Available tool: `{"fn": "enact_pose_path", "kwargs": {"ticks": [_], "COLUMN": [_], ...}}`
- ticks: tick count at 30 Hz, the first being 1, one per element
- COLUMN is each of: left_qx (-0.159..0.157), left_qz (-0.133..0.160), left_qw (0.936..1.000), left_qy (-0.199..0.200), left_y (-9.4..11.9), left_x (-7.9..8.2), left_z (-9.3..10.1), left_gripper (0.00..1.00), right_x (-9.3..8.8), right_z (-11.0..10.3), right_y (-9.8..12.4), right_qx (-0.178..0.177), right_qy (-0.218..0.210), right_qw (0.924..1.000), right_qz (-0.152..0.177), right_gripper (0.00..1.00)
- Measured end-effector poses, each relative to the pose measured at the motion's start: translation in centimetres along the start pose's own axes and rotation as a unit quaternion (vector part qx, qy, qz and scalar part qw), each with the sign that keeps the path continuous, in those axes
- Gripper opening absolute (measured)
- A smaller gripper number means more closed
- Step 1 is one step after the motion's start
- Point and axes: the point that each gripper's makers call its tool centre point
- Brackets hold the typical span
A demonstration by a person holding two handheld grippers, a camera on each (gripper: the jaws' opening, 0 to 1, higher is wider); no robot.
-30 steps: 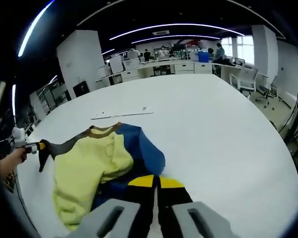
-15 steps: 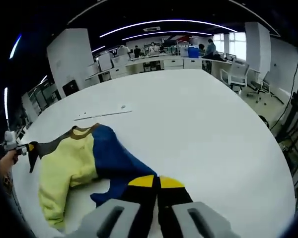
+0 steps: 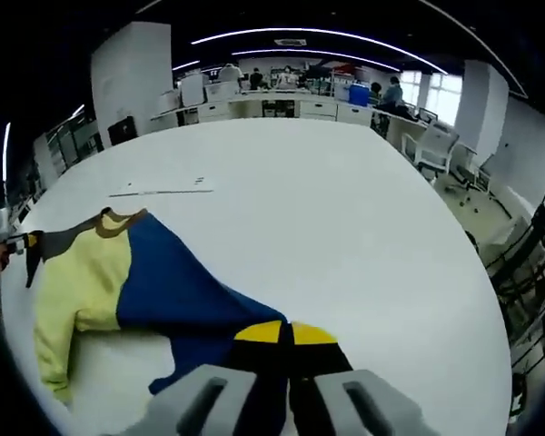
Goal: Fold the garment on the visible template until the final outline fits inside the template.
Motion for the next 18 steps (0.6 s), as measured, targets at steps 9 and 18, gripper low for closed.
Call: {"fn": "enact_pose_path", "kwargs": {"ticks": [9, 18], "left_qx": [-0.006, -0.043], "left_qz": [-0.013, 0.015], "left_qw": [0.9999, 0.9989], "left_qy": [0.007, 0.009], "left_y": [0.2, 1.3], "left_x": [-0.7, 0.9], "left_z": [0.5, 2.4], "left_gripper": [0.0, 0.15], "right_x": [-0.5, 0.8], "right_z": [0.1, -0.6], "right_y": [-0.8, 0.2], "right_qx": [-0.007, 0.0], "right_qy": [0.002, -0.024], "right_qw": [1.0, 0.9996], "right_qz": [-0.006, 0.017], "right_gripper": [0.0, 0.26]}}
Point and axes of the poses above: the point that each gripper's makers call its tool centre point, and the gripper's own axes: y roughly backward along the fingers, z roughly to its right, x roughly out of its top, and after that the axes turned 12 degrees about z, right-handed
